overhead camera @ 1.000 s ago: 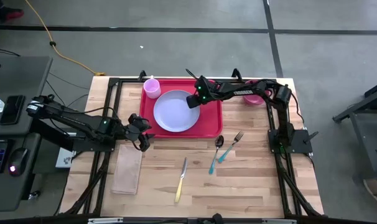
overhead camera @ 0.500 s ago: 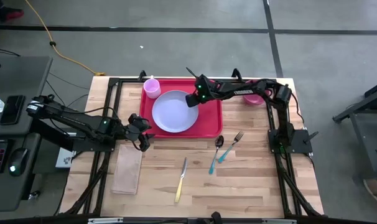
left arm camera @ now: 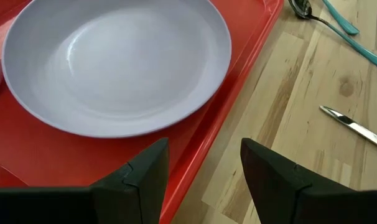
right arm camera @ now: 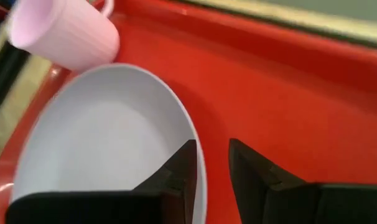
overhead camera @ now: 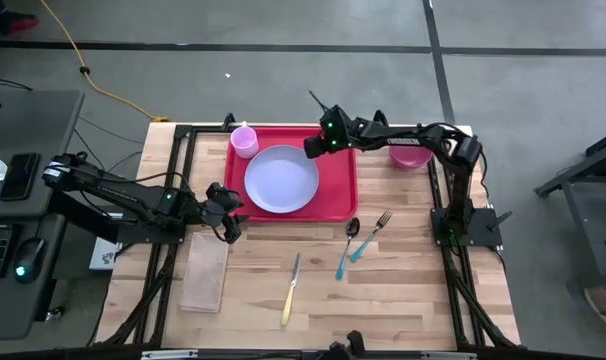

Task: Set up tray
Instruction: Put the red bowl on the white plate

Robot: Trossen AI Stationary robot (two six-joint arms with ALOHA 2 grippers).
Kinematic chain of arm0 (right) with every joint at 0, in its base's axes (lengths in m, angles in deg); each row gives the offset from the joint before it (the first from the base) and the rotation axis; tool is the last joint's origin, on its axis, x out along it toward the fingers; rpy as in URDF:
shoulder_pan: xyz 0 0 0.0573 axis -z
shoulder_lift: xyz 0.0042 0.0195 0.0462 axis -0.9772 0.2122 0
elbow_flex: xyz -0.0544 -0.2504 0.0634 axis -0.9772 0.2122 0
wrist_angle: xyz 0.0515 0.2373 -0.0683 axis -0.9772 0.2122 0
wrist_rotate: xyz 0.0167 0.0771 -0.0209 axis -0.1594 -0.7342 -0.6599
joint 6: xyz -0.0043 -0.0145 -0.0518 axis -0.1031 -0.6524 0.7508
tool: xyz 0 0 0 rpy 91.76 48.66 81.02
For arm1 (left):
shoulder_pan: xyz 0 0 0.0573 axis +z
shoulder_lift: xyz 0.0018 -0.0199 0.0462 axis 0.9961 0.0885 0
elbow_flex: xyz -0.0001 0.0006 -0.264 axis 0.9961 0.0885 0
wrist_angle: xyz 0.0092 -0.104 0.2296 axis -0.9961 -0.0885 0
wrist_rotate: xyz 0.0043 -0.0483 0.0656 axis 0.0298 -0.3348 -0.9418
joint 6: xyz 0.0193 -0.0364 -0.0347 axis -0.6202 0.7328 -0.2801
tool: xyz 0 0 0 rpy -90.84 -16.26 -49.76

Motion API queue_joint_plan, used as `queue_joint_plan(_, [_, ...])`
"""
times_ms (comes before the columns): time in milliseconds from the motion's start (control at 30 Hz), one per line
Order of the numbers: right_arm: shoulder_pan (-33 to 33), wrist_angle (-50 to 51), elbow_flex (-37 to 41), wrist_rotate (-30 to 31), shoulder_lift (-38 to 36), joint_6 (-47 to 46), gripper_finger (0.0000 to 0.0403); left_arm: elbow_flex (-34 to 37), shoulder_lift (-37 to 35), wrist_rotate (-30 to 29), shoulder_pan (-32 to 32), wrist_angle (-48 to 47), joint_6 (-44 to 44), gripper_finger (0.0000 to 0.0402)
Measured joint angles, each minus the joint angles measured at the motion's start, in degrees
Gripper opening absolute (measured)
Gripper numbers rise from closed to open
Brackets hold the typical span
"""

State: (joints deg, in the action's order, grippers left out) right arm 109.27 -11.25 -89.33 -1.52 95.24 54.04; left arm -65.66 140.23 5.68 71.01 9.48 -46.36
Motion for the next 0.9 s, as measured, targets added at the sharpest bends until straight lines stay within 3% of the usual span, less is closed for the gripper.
queue_joint_plan(667, [0.8, 23.9, 0.0, 15.3, -21.7, 11.0, 0.0071, 0.0, 0.0, 0.3, 0.0, 0.2, 0.0, 0.0230])
queue_joint_plan(900, [1.9, 33.3, 0.0, 14.2, -26.5, 10.5, 0.0071, 0.0, 0.0, 0.2, 0.0, 0.2, 0.0, 0.0230])
